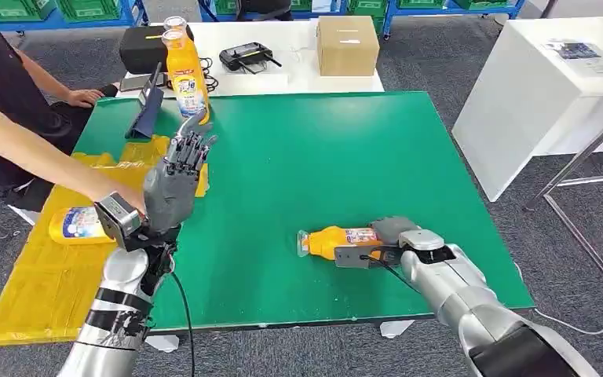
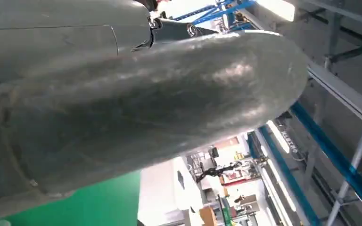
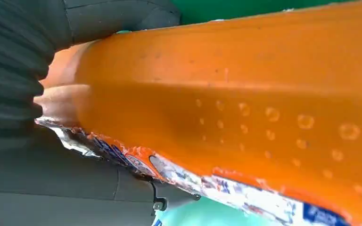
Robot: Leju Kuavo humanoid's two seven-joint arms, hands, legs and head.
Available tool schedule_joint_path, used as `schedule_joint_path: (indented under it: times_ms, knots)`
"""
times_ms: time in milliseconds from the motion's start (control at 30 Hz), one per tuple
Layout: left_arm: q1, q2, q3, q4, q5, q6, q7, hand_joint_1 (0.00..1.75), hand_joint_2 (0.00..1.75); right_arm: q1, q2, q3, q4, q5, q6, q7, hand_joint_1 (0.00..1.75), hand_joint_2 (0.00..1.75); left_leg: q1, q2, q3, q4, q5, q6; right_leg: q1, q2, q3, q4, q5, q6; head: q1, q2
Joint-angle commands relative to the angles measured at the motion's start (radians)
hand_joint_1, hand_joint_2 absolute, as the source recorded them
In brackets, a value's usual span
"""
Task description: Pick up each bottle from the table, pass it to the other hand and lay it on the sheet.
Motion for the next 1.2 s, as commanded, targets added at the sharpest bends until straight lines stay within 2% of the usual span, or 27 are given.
schedule_joint_path:
  times_ms: [33,67,100,133,167,200,233,267,300,367,400,500,567,667,833,1100,1200]
  knots:
    - [0.072,0.003,0.007,0.011,0.019,0.018,0.030,0.00,0.00,0.193,0.023,-0.227,0.056,-0.218,-0.204,-0.080,1.75,1.75,0.003,-0.006,-0.018,0.007,0.004,0.000,0.003,-0.002,-0.014,0.001,0.005,0.000,0.000,0.000]
    - [0.085,0.006,0.012,0.002,0.022,0.016,0.030,0.00,0.00,0.177,0.022,-0.234,0.055,-0.222,-0.196,-0.080,1.75,1.75,0.003,-0.007,-0.022,0.007,0.005,0.001,0.003,-0.002,-0.017,0.001,0.007,0.000,0.000,0.000]
    - [0.141,0.005,0.037,-0.058,0.026,0.024,0.032,0.00,0.00,0.178,0.045,-0.437,-0.037,-0.406,-0.364,-0.327,1.75,1.75,0.001,-0.004,-0.017,0.005,0.004,0.001,0.001,0.001,-0.014,0.001,0.006,0.000,0.000,0.000]
    - [0.172,0.004,0.050,-0.093,0.028,0.021,0.032,0.00,0.00,0.151,0.050,-0.444,-0.051,-0.408,-0.340,-0.310,1.75,1.75,0.001,-0.003,-0.022,0.005,0.005,0.001,0.001,0.002,-0.018,0.001,0.007,0.000,0.000,0.000]
    - [0.186,0.002,0.058,-0.107,0.026,0.014,0.034,0.00,0.00,0.149,0.050,-0.452,-0.090,-0.401,-0.318,-0.274,1.75,1.75,0.000,0.003,-0.017,0.003,0.003,0.000,-0.002,0.007,-0.016,0.002,0.005,0.000,-0.001,0.000]
    - [0.216,-0.010,0.075,-0.137,0.029,0.006,0.046,0.00,0.00,0.186,0.095,-0.640,-0.254,-0.612,-0.266,-0.464,1.75,1.75,0.000,-0.001,-0.019,0.000,0.005,0.001,-0.003,0.005,-0.017,-0.001,0.007,0.000,0.000,0.000]
    - [0.227,-0.020,0.082,-0.147,0.028,-0.002,0.048,0.00,0.00,0.219,0.110,-0.676,-0.387,-0.648,-0.227,-0.450,1.75,1.75,0.001,0.001,-0.017,0.000,0.005,0.001,-0.003,0.005,-0.014,0.000,0.005,0.000,0.001,0.000]
    - [0.232,-0.027,0.083,-0.150,0.026,-0.007,0.049,0.00,0.00,0.255,0.118,-0.684,-0.510,-0.652,-0.205,-0.404,1.75,1.75,0.000,0.003,-0.019,-0.002,0.005,0.001,-0.003,0.008,-0.017,0.000,0.006,0.000,0.000,0.000]
    - [0.239,-0.039,0.081,-0.152,0.023,-0.015,0.052,0.00,0.00,0.305,0.145,-0.695,-0.668,-0.695,-0.159,-0.425,1.75,1.75,0.001,0.003,-0.013,0.000,0.002,0.001,-0.004,0.006,-0.011,0.003,0.002,0.000,0.000,0.000]
    - [0.245,-0.050,0.074,-0.148,0.016,-0.012,0.061,0.00,0.00,0.359,0.174,-0.676,-0.808,-0.724,-0.127,-0.373,1.75,1.75,0.001,-0.001,-0.018,0.000,0.003,0.000,-0.003,0.004,-0.017,0.004,0.001,-0.001,0.000,0.000]
    - [0.252,-0.056,0.066,-0.149,0.016,-0.015,0.066,0.00,1.75,0.386,0.187,-0.639,-0.852,-0.734,-0.101,-0.385,1.75,1.75,0.001,-0.006,-0.022,0.000,0.005,-0.001,-0.003,-0.001,-0.019,0.005,0.000,0.000,-0.001,0.000]
    - [0.268,-0.067,0.054,-0.157,0.010,-0.006,0.069,0.00,1.75,0.419,0.209,-0.549,-0.857,-0.726,-0.090,-0.383,1.75,1.75,0.000,-0.016,-0.032,-0.002,0.008,-0.001,-0.003,-0.011,-0.027,0.004,-0.001,0.000,-0.001,0.000]
    - [0.275,-0.071,0.047,-0.160,0.009,-0.004,0.071,0.00,1.75,0.427,0.223,-0.518,-0.834,-0.729,-0.094,-0.392,1.75,1.75,0.001,-0.018,-0.034,-0.002,0.008,-0.001,-0.003,-0.012,-0.029,0.003,-0.001,0.000,0.000,0.000]
    - [0.290,-0.074,0.025,-0.164,0.009,-0.011,0.077,0.00,1.75,0.423,0.244,-0.417,-0.775,-0.707,-0.082,-0.404,1.75,1.75,0.000,-0.014,-0.037,-0.002,0.008,-0.001,-0.003,-0.009,-0.032,0.003,0.000,0.000,0.000,0.000]
    - [0.310,-0.073,-0.014,-0.190,-0.005,-0.008,0.072,0.00,1.75,0.381,0.278,-0.258,-0.652,-0.689,-0.051,-0.399,1.75,1.75,0.000,-0.014,-0.040,-0.002,0.008,-0.001,-0.003,-0.009,-0.034,0.003,0.000,0.000,0.000,0.000]
    - [0.322,-0.067,-0.036,-0.207,-0.027,0.004,0.063,0.00,1.75,0.363,0.271,-0.208,-0.636,-0.712,-0.047,-0.410,1.75,1.75,0.000,-0.016,-0.042,-0.001,0.009,-0.001,-0.003,-0.011,-0.035,0.003,0.000,0.000,0.000,0.000]
    - [0.333,-0.057,-0.052,-0.207,-0.032,-0.002,0.063,0.00,1.75,0.346,0.275,-0.150,-0.633,-0.720,-0.033,-0.405,1.75,1.75,0.000,-0.017,-0.041,-0.002,0.009,0.000,-0.003,-0.011,-0.034,0.003,0.000,0.001,0.000,0.000]
